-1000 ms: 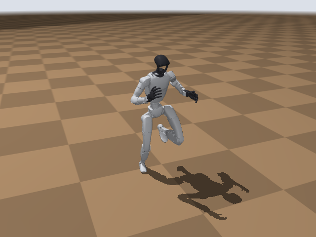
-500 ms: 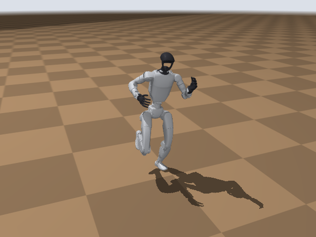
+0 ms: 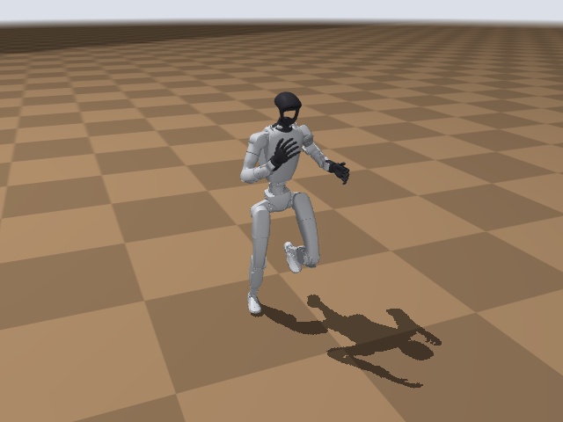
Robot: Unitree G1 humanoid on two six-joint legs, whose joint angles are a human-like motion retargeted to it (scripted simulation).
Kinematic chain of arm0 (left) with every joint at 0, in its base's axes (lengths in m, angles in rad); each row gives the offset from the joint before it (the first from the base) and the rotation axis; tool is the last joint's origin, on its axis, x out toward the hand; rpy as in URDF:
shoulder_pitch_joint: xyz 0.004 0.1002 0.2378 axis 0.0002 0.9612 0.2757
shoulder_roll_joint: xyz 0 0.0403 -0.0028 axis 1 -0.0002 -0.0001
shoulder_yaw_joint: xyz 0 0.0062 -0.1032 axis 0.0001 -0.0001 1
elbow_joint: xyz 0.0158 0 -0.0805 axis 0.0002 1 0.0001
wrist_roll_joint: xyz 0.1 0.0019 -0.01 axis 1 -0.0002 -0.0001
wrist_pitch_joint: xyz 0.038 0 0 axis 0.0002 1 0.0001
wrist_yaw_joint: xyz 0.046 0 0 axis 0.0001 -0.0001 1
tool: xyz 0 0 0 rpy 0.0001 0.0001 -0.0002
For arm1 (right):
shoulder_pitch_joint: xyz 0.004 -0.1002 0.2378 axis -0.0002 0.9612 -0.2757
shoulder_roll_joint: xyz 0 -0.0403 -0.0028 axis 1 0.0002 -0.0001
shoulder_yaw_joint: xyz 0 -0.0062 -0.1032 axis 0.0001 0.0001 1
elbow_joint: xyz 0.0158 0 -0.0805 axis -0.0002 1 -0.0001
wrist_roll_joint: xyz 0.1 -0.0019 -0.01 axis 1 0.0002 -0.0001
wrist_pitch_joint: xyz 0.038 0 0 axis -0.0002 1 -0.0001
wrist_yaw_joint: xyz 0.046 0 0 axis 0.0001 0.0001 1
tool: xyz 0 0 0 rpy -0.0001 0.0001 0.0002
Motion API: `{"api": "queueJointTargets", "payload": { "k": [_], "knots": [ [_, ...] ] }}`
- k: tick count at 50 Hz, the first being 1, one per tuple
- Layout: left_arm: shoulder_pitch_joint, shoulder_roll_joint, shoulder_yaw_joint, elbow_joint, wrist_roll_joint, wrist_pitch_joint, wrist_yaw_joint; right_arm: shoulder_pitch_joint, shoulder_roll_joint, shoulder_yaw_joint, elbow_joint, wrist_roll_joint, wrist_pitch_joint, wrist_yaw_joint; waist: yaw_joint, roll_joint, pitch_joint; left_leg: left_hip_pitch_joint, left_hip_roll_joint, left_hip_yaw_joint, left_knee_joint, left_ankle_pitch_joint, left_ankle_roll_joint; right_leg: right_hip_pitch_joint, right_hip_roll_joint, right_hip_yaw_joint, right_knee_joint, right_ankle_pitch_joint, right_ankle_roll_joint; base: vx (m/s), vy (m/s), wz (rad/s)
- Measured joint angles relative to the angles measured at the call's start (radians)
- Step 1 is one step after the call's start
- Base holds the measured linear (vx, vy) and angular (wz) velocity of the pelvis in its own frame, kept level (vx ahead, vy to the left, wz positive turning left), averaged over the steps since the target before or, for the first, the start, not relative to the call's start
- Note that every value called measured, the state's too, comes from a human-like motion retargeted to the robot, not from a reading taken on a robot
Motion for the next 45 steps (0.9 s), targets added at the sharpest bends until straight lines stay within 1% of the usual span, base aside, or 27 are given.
{"api": "queueJointTargets", "payload": {
  "k": [2, 3, 5, 6, 7, 9, 11, 12, 13, 15, 17, 18, 20, 22, 24, 25, 27, 28, 30, 32, 33, 35, 37, 38, 40, 43, 45],
  "knots": [
    [0.149, 0.129, 0.010, -0.031, -0.031, 0.019, -0.057, -0.036, 0.046, 0.004, -0.104, 0.001, -0.019, -0.049, 0.150, -0.069, -0.025, -0.023, 0.010, 0.068, -0.209, 0.043, 0.011, 0.088, -0.018, 0.024, -0.118, 0.150, 0.022, 1.12, 0.05, -0.83],
    [0.211, 0.171, 0.021, -0.036, -0.049, 0.033, -0.095, -0.039, 0.036, 0.014, -0.152, 0.004, -0.026, -0.056, 0.205, -0.091, -0.035, -0.017, 0.021, 0.102, -0.333, 0.068, 0.010, 0.130, -0.023, 0.030, -0.166, 0.238, 0.035, 1.12, 0.11, -0.47],
    [0.327, 0.222, 0.077, -0.037, -0.066, 0.069, -0.183, -0.025, -0.020, 0.030, -0.232, 0.000, -0.026, -0.034, 0.271, -0.107, -0.047, 0.042, 0.055, 0.177, -0.618, 0.133, -0.008, 0.221, -0.016, 0.021, -0.233, 0.388, 0.054, 1.11, 0.15, -0.12],
    [0.371, 0.228, 0.117, -0.036, -0.055, 0.089, -0.220, -0.011, -0.058, 0.038, -0.257, 0.001, -0.025, -0.012, 0.274, -0.087, -0.052, 0.097, 0.079, 0.213, -0.783, 0.186, -0.035, 0.264, 0.004, -0.008, -0.221, 0.408, 0.044, 1.11, 0.19, 0.19],
    [0.411, 0.231, 0.156, -0.035, -0.042, 0.106, -0.253, 0.007, -0.092, 0.047, -0.279, 0.005, -0.025, 0.010, 0.272, -0.058, -0.056, 0.160, 0.105, 0.249, -0.954, 0.246, -0.068, 0.303, 0.030, -0.038, -0.186, 0.409, 0.028, 1.11, 0.21, 0.37],
    [0.461, 0.214, 0.218, -0.036, 0.001, 0.128, -0.292, 0.057, -0.143, 0.062, -0.303, 0.025, -0.031, 0.048, 0.245, 0.041, -0.054, 0.315, 0.168, 0.317, -1.311, 0.408, -0.167, 0.353, 0.103, -0.097, 0.025, 0.315, -0.029, 1.12, 0.23, 0.49],
    [0.457, 0.186, 0.235, -0.027, 0.052, 0.132, -0.296, 0.123, -0.172, 0.067, -0.308, 0.034, -0.030, 0.081, 0.207, 0.152, -0.045, 0.444, 0.237, 0.421, -1.583, 0.574, -0.274, 0.340, 0.167, -0.122, 0.377, 0.177, -0.090, 1.09, 0.22, 0.70],
    [0.433, 0.170, 0.226, -0.015, 0.074, 0.132, -0.288, 0.160, -0.184, 0.066, -0.305, 0.030, -0.023, 0.096, 0.184, 0.194, -0.042, 0.481, 0.260, 0.488, -1.655, 0.605, -0.306, 0.307, 0.179, -0.125, 0.576, 0.108, -0.117, 1.02, 0.20, 0.84],
    [0.394, 0.151, 0.205, 0.002, 0.087, 0.133, -0.273, 0.198, -0.196, 0.066, -0.297, 0.021, -0.011, 0.107, 0.158, 0.214, -0.042, 0.496, 0.259, 0.554, -1.672, 0.560, -0.301, 0.249, 0.164, -0.120, 0.785, 0.040, -0.137, 0.92, 0.19, 0.94],
    [0.237, 0.119, 0.135, 0.057, 0.134, 0.124, -0.203, 0.248, -0.191, 0.050, -0.258, -0.020, 0.011, 0.131, 0.106, 0.197, -0.010, 0.479, 0.208, 0.580, -1.616, 0.339, -0.220, 0.095, 0.103, -0.080, 1.180, -0.084, -0.136, 0.75, 0.15, 1.25],
    [-0.017, 0.095, 0.017, 0.147, 0.160, 0.109, -0.093, 0.277, -0.144, 0.064, -0.137, -0.080, 0.026, 0.110, 0.032, 0.144, 0.032, 0.369, 0.147, 0.468, -1.406, 0.123, -0.074, -0.082, 0.042, -0.021, 1.486, -0.150, -0.079, 0.58, 0.06, 2.15],
    [-0.150, 0.086, -0.040, 0.182, 0.186, 0.105, -0.040, 0.301, -0.113, 0.073, -0.054, -0.110, 0.035, 0.086, -0.012, 0.144, 0.057, 0.302, 0.151, 0.418, -1.250, 0.054, -0.035, -0.136, 0.037, -0.008, 1.583, -0.187, -0.069, 0.52, 0.03, 2.72],
    [-0.437, 0.064, -0.167, 0.213, 0.207, 0.094, 0.039, 0.322, -0.055, 0.087, 0.126, -0.169, 0.056, 0.040, -0.070, 0.165, 0.100, 0.229, 0.135, 0.324, -1.095, -0.006, -0.019, -0.260, 0.031, 0.016, 1.697, -0.230, -0.077, 0.47, 0.03, 2.76],
    [-0.651, 0.028, -0.271, 0.143, 0.202, 0.057, 0.057, 0.356, -0.048, 0.079, 0.177, -0.191, 0.037, 0.034, -0.112, 0.206, 0.119, 0.240, 0.094, 0.235, -1.093, -0.009, -0.060, -0.369, 0.020, 0.041, 1.685, -0.244, -0.105, 0.46, 0.03, 2.61],
    [-0.765, 0.007, -0.316, 0.010, 0.183, 0.021, 0.030, 0.405, -0.085, 0.064, 0.118, -0.151, 0.006, 0.069, -0.163, 0.249, 0.123, 0.286, 0.054, 0.139, -1.151, 0.030, -0.107, -0.448, 0.023, 0.058, 1.573, -0.227, -0.129, 0.47, 0.00, 2.58],
    [-0.797, 0.006, -0.320, -0.066, 0.175, 0.007, 0.006, 0.429, -0.110, 0.053, 0.079, -0.124, -0.002, 0.097, -0.190, 0.269, 0.123, 0.315, 0.037, 0.090, -1.192, 0.062, -0.133, -0.476, 0.029, 0.061, 1.490, -0.210, -0.138, 0.44, -0.02, 2.40],
    [-0.828, 0.021, -0.297, -0.189, 0.147, -0.006, -0.046, 0.461, -0.140, 0.035, 0.045, -0.096, 0.008, 0.143, -0.220, 0.281, 0.115, 0.420, -0.001, -0.012, -1.386, 0.171, -0.145, -0.504, 0.049, 0.066, 1.246, -0.158, -0.140, 0.43, -0.05, 2.30],
    [-0.820, 0.034, -0.274, -0.238, 0.132, -0.010, -0.065, 0.493, -0.152, 0.017, 0.036, -0.083, 0.015, 0.164, -0.240, 0.295, 0.107, 0.466, 0.002, -0.068, -1.461, 0.229, -0.177, -0.487, 0.070, 0.050, 1.097, -0.136, -0.139, 0.47, -0.08, 2.61],
    [-0.780, 0.050, -0.236, -0.303, 0.079, -0.020, -0.085, 0.578, -0.169, -0.026, 0.030, -0.062, 0.031, 0.200, -0.287, 0.328, 0.083, 0.549, 0.013, -0.199, -1.591, 0.354, -0.235, -0.411, 0.125, 0.021, 0.744, -0.068, -0.111, 0.48, -0.10, 3.15],
    [-0.732, 0.039, -0.221, -0.323, 0.013, -0.062, -0.117, 0.664, -0.178, -0.061, 0.051, -0.131, 0.038, 0.223, -0.352, 0.347, 0.059, 0.597, 0.006, -0.328, -1.659, 0.465, -0.295, -0.284, 0.179, 0.058, 0.315, 0.077, -0.074, 0.46, -0.13, 4.03],
    [-0.712, 0.041, -0.213, -0.328, 0.002, -0.075, -0.123, 0.718, -0.184, -0.093, 0.054, -0.136, 0.039, 0.228, -0.391, 0.328, 0.045, 0.606, -0.027, -0.369, -1.648, 0.490, -0.334, -0.214, 0.172, 0.107, 0.112, 0.163, -0.026, 0.47, -0.18, 4.67],
    [-0.699, 0.045, -0.203, -0.327, -0.009, -0.096, -0.131, 0.809, -0.182, -0.145, 0.062, -0.139, 0.044, 0.224, -0.457, 0.265, 0.031, 0.627, -0.101, -0.386, -1.621, 0.469, -0.346, -0.105, 0.116, 0.233, -0.180, 0.318, 0.070, 0.43, -0.24, 4.77],
    [-0.723, 0.048, -0.221, -0.308, -0.020, -0.096, -0.141, 0.874, -0.155, -0.167, 0.078, -0.141, 0.053, 0.210, -0.472, 0.192, 0.030, 0.584, -0.142, -0.257, -1.447, 0.361, -0.284, -0.053, 0.025, 0.267, -0.267, 0.365, 0.119, 0.30, -0.30, 4.17],
    [-0.755, 0.043, -0.242, -0.288, -0.032, -0.083, -0.154, 0.893, -0.136, -0.169, 0.091, -0.143, 0.058, 0.199, -0.463, 0.159, 0.031, 0.523, -0.150, -0.174, -1.290, 0.292, -0.214, -0.040, -0.027, 0.232, -0.269, 0.349, 0.130, 0.19, -0.32, 3.76],
    [-0.824, 0.027, -0.278, -0.231, 0.011, -0.032, -0.129, 0.923, -0.121, -0.178, 0.100, -0.039, 0.082, 0.186, -0.428, 0.128, 0.041, 0.334, -0.117, -0.048, -0.857, 0.160, -0.146, -0.016, -0.099, 0.096, -0.231, 0.228, 0.135, 0.10, -0.31, 3.37],
    [-0.780, -0.043, -0.262, -0.102, 0.036, -0.010, -0.091, 0.867, -0.175, -0.123, 0.199, 0.035, 0.056, 0.161, -0.314, 0.138, 0.102, 0.096, -0.083, -0.041, -0.280, 0.002, -0.103, -0.053, -0.110, -0.044, 0.020, -0.033, 0.086, 0.05, -0.24, 2.27],
    [-0.633, -0.110, -0.194, 0.012, 0.052, -0.011, -0.042, 0.725, -0.260, -0.041, 0.307, 0.001, 0.050, 0.142, -0.257, 0.138, 0.142, -0.035, -0.055, -0.013, 0.026, -0.069, -0.089, -0.132, -0.145, -0.092, 0.277, -0.144, 0.055, 0.09, -0.19, 1.57]
  ]
}}
